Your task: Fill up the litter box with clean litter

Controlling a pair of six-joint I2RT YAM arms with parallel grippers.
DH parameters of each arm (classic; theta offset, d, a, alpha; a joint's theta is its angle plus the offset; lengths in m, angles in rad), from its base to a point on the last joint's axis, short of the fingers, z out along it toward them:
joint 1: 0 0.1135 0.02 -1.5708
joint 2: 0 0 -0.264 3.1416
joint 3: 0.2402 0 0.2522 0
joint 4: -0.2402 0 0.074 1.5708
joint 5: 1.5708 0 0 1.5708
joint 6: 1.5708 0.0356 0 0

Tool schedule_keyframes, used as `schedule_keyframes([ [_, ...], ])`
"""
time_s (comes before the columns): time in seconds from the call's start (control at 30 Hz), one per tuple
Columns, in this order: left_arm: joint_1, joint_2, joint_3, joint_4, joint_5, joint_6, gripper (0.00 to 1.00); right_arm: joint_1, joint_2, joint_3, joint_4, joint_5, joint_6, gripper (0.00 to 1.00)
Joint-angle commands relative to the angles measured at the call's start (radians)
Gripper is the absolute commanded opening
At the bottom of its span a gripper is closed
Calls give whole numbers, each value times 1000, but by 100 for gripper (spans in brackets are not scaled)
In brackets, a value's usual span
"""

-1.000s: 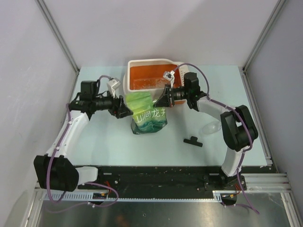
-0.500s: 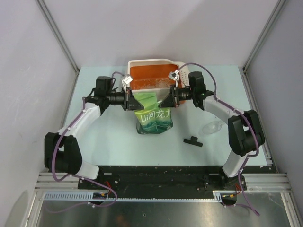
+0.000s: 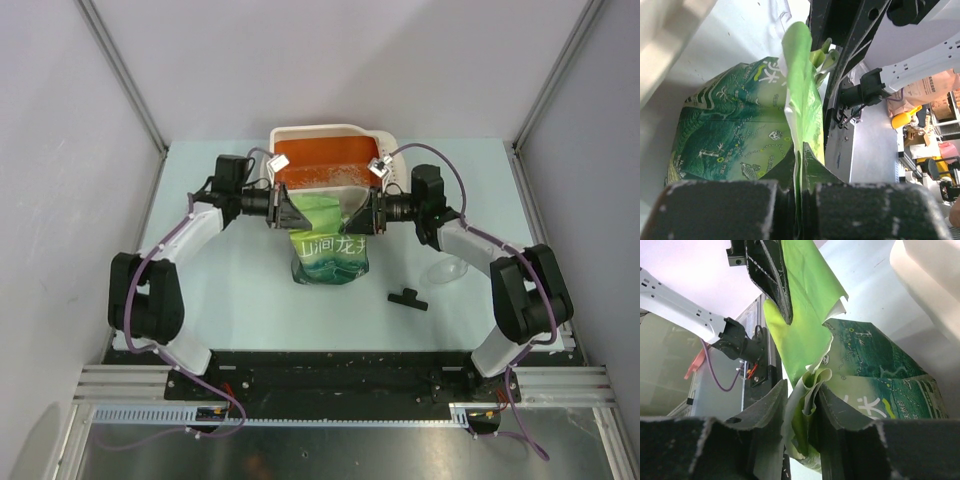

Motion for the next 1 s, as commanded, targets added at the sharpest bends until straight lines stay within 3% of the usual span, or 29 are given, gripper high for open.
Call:
schedule_keyframes([
  [0.0, 6, 47, 93, 36, -33, 13, 0, 36, -20, -38, 228, -45, 141, 33],
  [0.1, 4, 61, 113, 37, -24, 13, 0, 34, -2, -56, 297, -22, 199, 27],
  [0.2, 4, 66, 125, 36, -50, 9, 0, 30, 23, -58, 358, -39, 251, 11],
  [0.27, 9, 55, 128, 31, -53, -13, 24, 18, 29, -59, 383, -51, 302, 2],
  [0.33, 18, 20, 102, 31, -58, -49, 45, -7, 30, -58, 414, -71, 348, 0],
  [0.47, 12, -54, -7, 28, -53, -102, 54, -47, 15, -56, 397, -100, 393, 0],
  [0.67, 7, -5, -36, 28, -58, -160, 45, -58, 9, -49, 297, -104, 379, 0],
  [0.8, 14, 37, -12, 30, -13, -217, 21, -61, 18, -24, 286, -127, 388, 0],
  [0.9, 26, 61, -5, 28, 33, -295, 9, -77, 27, 3, 262, -145, 448, 0],
  [0.97, 29, 58, 5, 31, 34, -339, 13, -88, 50, 26, 205, -180, 494, 0],
])
